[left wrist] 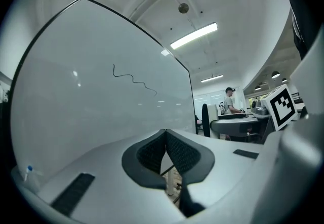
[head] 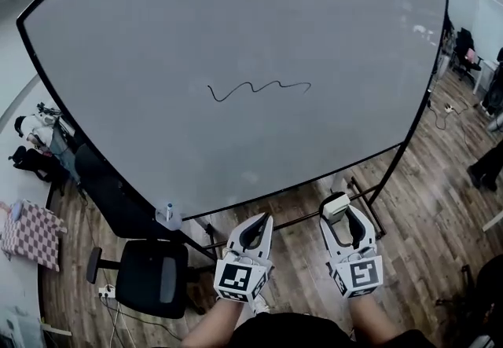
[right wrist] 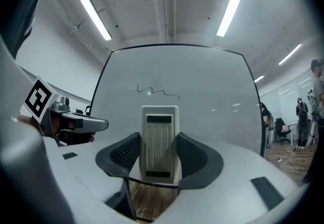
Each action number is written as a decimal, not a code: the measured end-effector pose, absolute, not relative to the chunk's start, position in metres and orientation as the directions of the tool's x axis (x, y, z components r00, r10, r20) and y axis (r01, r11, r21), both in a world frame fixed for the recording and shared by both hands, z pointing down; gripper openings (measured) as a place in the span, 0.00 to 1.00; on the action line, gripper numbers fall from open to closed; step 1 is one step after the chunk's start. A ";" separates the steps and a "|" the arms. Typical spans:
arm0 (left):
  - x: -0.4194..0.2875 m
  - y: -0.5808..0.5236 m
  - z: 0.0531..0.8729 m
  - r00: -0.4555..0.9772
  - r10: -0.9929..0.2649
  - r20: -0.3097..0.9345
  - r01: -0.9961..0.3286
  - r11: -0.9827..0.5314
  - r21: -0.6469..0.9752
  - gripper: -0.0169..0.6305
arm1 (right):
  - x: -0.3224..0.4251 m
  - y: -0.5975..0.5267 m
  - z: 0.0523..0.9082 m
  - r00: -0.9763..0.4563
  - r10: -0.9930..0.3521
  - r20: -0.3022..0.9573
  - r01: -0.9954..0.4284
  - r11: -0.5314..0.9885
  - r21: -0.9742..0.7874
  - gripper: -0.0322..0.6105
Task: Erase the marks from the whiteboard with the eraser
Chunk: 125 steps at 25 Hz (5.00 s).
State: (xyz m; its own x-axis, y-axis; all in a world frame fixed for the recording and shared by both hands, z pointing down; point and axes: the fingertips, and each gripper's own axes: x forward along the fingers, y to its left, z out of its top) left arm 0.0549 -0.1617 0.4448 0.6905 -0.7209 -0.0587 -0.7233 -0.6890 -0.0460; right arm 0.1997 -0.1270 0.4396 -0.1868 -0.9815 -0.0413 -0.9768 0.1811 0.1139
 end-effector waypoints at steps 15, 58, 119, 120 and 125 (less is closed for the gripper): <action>-0.058 -0.261 0.373 0.559 -0.801 -0.215 -0.827 -0.555 -0.083 0.05 | 0.073 -0.249 0.356 -0.331 -0.928 -0.174 -0.938 0.302 0.169 0.44; -0.125 -0.339 0.266 0.300 -0.917 -0.262 -0.953 -0.278 -0.120 0.05 | -0.005 -0.354 0.232 -0.338 -0.890 -0.305 -0.934 0.278 0.223 0.44; -0.012 -0.350 0.287 0.322 -0.919 -0.227 -0.946 -0.304 -0.112 0.05 | 0.221 -0.345 0.256 -0.108 -0.930 -0.351 -0.992 0.077 0.099 0.44; -0.019 -0.349 0.284 0.314 -0.921 -0.233 -0.949 -0.294 -0.114 0.05 | 0.206 -0.342 0.251 -0.135 -0.924 -0.358 -0.988 0.098 0.121 0.44; -0.052 -0.339 0.277 0.273 -0.929 -0.249 -0.961 -0.253 -0.110 0.05 | 0.124 -0.337 0.239 -0.282 -0.895 -0.346 -0.951 0.212 0.227 0.44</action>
State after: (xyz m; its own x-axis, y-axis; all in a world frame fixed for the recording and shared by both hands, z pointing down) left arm -0.0516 -0.3392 0.2767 0.2727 -0.9292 -0.2492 -0.9613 -0.2528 -0.1095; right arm 0.1243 -0.3374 0.2393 -0.2823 -0.8947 -0.3462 -0.9506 0.2123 0.2265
